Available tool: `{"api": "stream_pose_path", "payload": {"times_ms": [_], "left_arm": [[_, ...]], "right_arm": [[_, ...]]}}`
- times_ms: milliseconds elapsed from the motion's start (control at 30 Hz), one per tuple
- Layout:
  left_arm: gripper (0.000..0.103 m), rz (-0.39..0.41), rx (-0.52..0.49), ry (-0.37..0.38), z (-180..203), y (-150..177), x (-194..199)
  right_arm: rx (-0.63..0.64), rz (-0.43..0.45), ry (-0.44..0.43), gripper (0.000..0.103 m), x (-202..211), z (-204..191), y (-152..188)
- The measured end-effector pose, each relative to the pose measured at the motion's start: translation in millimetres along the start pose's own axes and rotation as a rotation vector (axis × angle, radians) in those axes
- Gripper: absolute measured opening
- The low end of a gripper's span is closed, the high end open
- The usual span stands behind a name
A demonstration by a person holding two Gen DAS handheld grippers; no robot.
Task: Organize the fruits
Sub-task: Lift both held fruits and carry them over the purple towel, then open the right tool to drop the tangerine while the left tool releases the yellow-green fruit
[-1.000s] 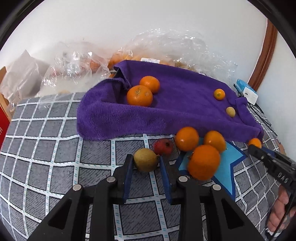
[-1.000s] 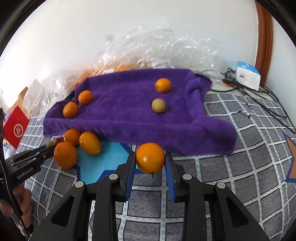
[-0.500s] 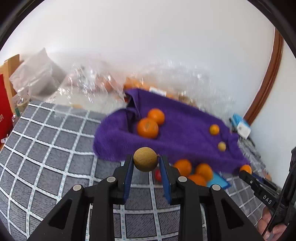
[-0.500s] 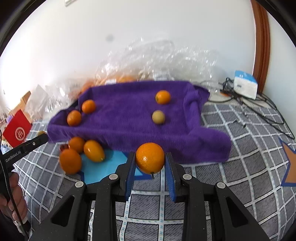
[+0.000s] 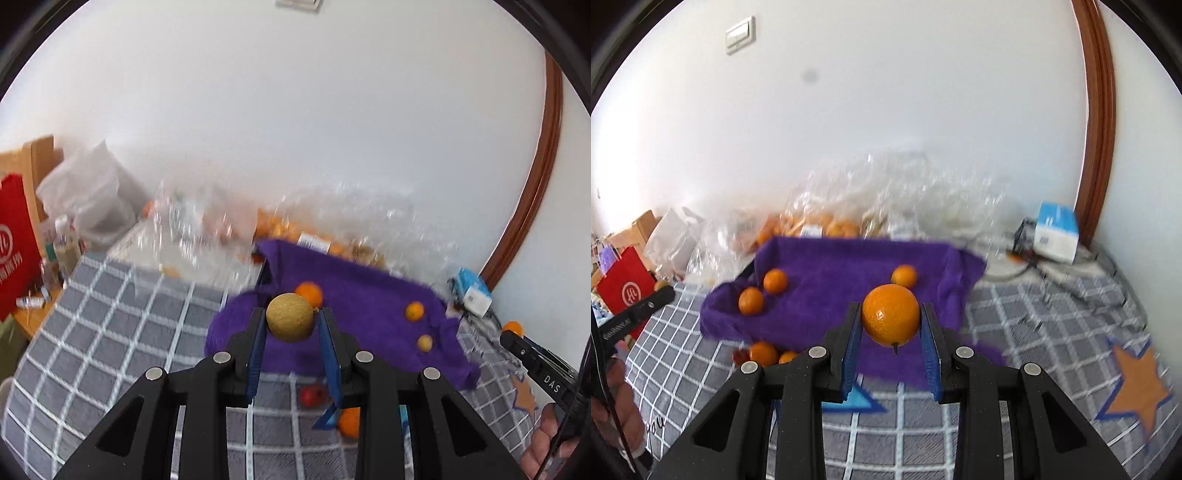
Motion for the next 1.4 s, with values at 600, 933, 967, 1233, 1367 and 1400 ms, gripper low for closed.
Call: {"api": "stream_pose_path", "payload": {"times_ms": [600, 933, 967, 1233, 1367, 1400], "left_arm": [[0.027, 0.006, 0.044, 0.058, 41, -38, -60], [0.027, -0.121, 0.042, 0.068, 33, 15, -106], [0.027, -0.123, 0.032, 0.067, 33, 18, -107], [0.028, -0.187, 0.0, 0.076, 38, 37, -120], [0.028, -0.216, -0.033, 0.061, 42, 46, -124], [0.028, -0.224, -0.043, 0.052, 43, 49, -125]], "right_arm": [[-0.135, -0.014, -0.005, 0.031, -62, 48, -33], [-0.081, -0.165, -0.052, 0.031, -117, 31, 17], [-0.075, -0.18, -0.05, 0.031, -122, 29, 22], [-0.067, -0.246, -0.042, 0.031, -140, 27, 43], [-0.055, -0.248, -0.03, 0.031, -140, 27, 45], [-0.057, -0.249, -0.031, 0.031, -140, 27, 45]]}}
Point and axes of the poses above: each gripper's, at about its wrist camera, not at the fingertips, and x roughly against the way its jaws point, z to its right, y to its underside, the point moved 9 cm from there along -x, roughly the way its jaws point, and after that the axes turned 5 degrees about x, right-handed, at the moved point
